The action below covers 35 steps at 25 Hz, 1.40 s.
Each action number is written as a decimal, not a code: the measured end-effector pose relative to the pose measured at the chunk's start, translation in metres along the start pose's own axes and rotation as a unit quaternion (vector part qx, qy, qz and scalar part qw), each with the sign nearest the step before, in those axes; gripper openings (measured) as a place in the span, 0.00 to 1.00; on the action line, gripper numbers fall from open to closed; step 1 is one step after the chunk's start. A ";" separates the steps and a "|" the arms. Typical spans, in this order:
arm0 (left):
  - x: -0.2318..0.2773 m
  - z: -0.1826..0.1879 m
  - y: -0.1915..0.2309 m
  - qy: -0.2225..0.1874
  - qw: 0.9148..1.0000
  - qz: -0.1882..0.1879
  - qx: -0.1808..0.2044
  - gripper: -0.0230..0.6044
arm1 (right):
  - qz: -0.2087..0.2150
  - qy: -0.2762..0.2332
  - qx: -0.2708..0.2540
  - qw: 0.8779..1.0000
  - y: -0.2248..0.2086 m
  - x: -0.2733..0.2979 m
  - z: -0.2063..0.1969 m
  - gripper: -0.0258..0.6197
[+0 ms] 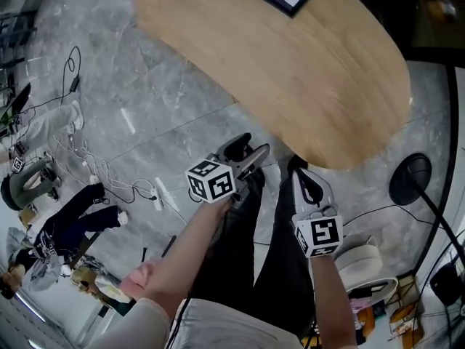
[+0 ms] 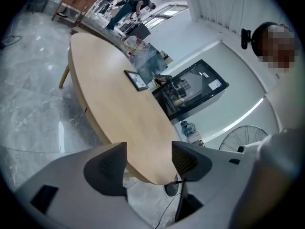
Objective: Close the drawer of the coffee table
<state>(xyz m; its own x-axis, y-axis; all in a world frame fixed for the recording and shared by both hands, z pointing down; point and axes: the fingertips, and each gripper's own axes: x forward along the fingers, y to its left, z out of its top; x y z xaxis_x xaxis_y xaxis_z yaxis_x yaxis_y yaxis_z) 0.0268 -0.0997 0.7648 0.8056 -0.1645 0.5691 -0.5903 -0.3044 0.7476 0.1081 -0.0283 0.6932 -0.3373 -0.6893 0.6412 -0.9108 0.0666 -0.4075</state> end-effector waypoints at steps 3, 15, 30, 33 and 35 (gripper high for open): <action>-0.025 0.031 -0.033 -0.011 0.999 -0.009 0.043 0.43 | -0.012 0.001 -0.015 1.000 0.018 -0.019 0.027 0.06; -0.152 0.132 -0.219 -0.020 0.974 -0.064 0.218 0.14 | -0.058 -0.069 -0.005 0.996 0.088 -0.137 0.182 0.06; -0.283 0.134 -0.368 -0.074 0.946 -0.073 0.307 0.05 | -0.057 -0.159 -0.065 0.983 0.152 -0.321 0.260 0.06; -0.296 0.128 -0.400 -0.096 0.942 -0.072 0.315 0.05 | -0.051 -0.176 -0.073 0.980 0.151 -0.353 0.266 0.06; -0.304 0.127 -0.416 -0.112 0.939 -0.071 0.317 0.05 | -0.048 -0.186 -0.076 0.978 0.150 -0.370 0.268 0.06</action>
<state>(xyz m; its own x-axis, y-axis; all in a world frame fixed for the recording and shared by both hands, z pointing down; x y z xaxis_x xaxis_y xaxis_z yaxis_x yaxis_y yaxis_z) 0.0337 -0.0416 0.2368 0.9067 -0.2516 0.3385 -0.3839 -0.8246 0.4155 0.1600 0.0436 0.2203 -0.1638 -0.9109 0.3788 -0.9683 0.0751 -0.2381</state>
